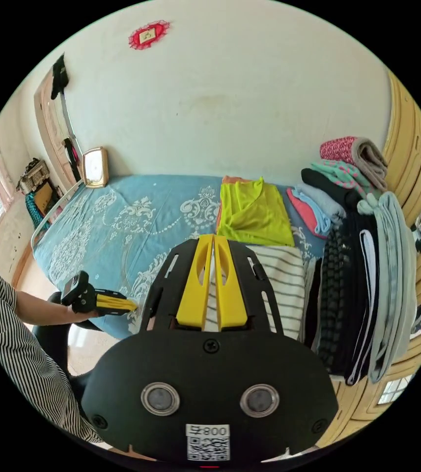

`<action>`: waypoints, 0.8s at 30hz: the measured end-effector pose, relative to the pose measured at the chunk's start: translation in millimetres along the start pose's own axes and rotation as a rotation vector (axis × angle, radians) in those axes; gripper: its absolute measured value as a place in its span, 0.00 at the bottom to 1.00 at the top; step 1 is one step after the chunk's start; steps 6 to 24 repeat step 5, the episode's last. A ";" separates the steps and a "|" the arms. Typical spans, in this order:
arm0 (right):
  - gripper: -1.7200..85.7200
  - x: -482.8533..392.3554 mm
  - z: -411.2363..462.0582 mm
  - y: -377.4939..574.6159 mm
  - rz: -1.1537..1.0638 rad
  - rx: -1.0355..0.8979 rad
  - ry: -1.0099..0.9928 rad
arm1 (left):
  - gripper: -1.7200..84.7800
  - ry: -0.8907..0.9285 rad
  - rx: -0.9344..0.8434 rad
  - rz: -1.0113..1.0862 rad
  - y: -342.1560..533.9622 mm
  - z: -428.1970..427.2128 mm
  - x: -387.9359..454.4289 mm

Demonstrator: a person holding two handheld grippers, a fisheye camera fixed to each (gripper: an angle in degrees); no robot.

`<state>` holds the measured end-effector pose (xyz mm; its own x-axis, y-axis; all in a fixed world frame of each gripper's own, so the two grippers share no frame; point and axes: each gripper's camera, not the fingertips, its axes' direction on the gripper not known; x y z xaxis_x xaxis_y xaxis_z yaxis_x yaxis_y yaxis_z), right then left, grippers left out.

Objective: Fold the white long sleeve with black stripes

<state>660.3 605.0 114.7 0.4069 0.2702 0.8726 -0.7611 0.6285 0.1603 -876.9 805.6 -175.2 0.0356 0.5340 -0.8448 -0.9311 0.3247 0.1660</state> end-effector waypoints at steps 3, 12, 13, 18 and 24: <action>0.04 15.5 55.8 -58.1 -0.049 0.025 0.030 | 0.02 0.038 0.014 -0.014 -5.3 -19.1 -4.4; 0.06 34.8 128.0 -109.5 -0.016 -0.024 0.031 | 0.02 0.052 0.026 -0.010 -8.8 -31.3 -5.0; 0.06 34.8 128.0 -109.5 -0.016 -0.024 0.031 | 0.02 0.052 0.026 -0.010 -8.8 -31.3 -5.0; 0.06 34.8 128.0 -109.5 -0.016 -0.024 0.031 | 0.02 0.052 0.026 -0.010 -8.8 -31.3 -5.0; 0.06 34.8 128.0 -109.5 -0.016 -0.024 0.031 | 0.02 0.052 0.026 -0.010 -8.8 -31.3 -5.0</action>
